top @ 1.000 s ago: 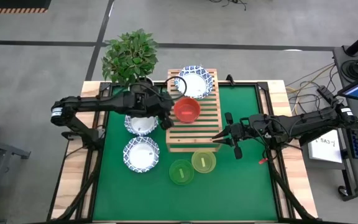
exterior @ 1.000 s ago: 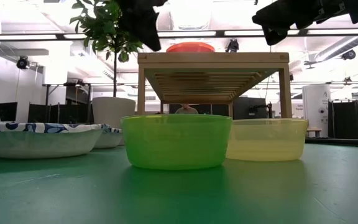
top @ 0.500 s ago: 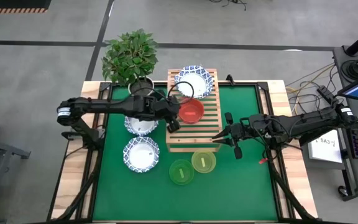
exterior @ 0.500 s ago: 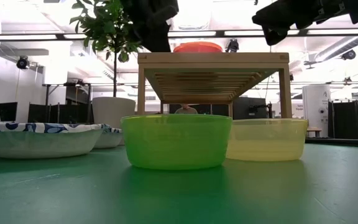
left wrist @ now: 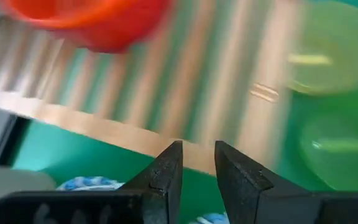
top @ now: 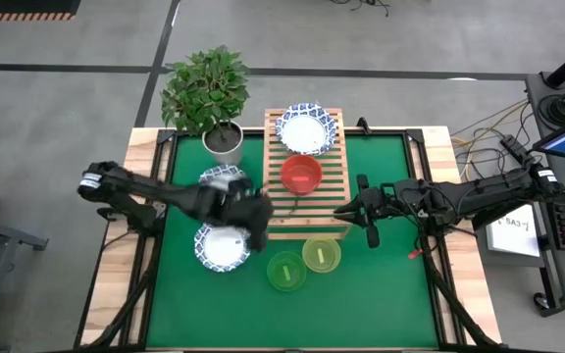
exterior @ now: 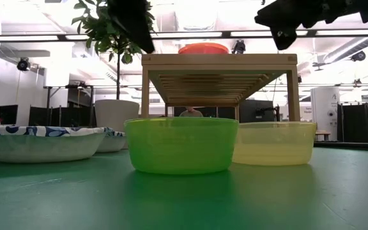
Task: Place and stack bowls onto a shelf
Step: Stack the yellow bowl on top of the red bowl on the shelf
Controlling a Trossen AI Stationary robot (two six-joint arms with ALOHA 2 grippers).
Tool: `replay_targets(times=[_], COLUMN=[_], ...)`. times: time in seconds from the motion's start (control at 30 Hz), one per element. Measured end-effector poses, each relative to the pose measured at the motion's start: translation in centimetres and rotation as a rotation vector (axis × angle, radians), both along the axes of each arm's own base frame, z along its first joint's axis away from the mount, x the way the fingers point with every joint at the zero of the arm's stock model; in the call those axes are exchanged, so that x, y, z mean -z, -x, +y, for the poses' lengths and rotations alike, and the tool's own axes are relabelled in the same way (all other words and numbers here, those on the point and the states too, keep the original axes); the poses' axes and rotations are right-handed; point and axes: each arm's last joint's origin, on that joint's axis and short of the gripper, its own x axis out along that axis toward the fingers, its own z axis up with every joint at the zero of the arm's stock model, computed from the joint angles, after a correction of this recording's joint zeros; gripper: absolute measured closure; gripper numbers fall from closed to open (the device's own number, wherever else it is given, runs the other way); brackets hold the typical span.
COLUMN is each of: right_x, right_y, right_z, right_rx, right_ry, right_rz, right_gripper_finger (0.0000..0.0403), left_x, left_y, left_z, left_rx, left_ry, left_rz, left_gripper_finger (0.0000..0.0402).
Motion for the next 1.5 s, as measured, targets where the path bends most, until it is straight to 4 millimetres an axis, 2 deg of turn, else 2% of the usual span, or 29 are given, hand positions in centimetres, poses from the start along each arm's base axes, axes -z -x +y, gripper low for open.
replay_targets(times=[0.1,0.23,0.3,0.4,0.5,0.67,0.87,1.07,1.23,1.5], right_x=[0.1,0.3,-0.1,-1.3,-2.5,-3.7,-4.1,-1.8,-0.2,2.6], right_y=[0.0,0.0,0.1,-0.3,-1.0,-2.8,-5.5,-9.2,-11.5,-13.7], right_z=[0.7,2.5,3.4,4.8,6.0,7.8,10.0,12.4,13.6,15.4], right_rx=[-0.018,-0.092,-0.125,-0.123,-0.107,-0.042,-0.006,-0.031,0.009,0.041], right_ry=[-0.075,-0.144,-0.188,-0.215,-0.187,-0.126,-0.05,0.117,0.118,0.129], right_rz=[0.018,0.035,0.033,0.024,0.08,0.278,0.557,0.743,0.89,0.995], right_gripper_finger=[0.0355,0.0355,0.0355,0.0355,0.0355,0.0355,0.0355,0.0355,0.035,0.0288], left_x=[0.7,1.6,2.1,2.5,2.8,3.2,3.5,4.1,4.3,4.3], left_y=[1.2,3.1,4.0,5.4,6.6,8.9,11.5,12.9,13.2,13.2], left_z=[-3.6,-7.7,-9.0,-9.9,-9.4,-7.6,-5.6,-4.6,-4.5,-4.5], left_rx=[0.143,0.359,0.444,0.495,0.475,0.399,0.301,0.244,0.25,0.307], left_ry=[0.0,-0.012,-0.02,-0.058,-0.098,-0.125,-0.145,-0.092,-0.099,-0.174], left_rz=[-0.044,-0.154,-0.222,-0.342,-0.426,-0.504,-0.559,-0.594,-0.591,-0.564], left_gripper_finger=[0.0326,0.0326,0.0326,0.0326,0.0326,0.0326,0.0326,0.0326,0.0326,0.0326])
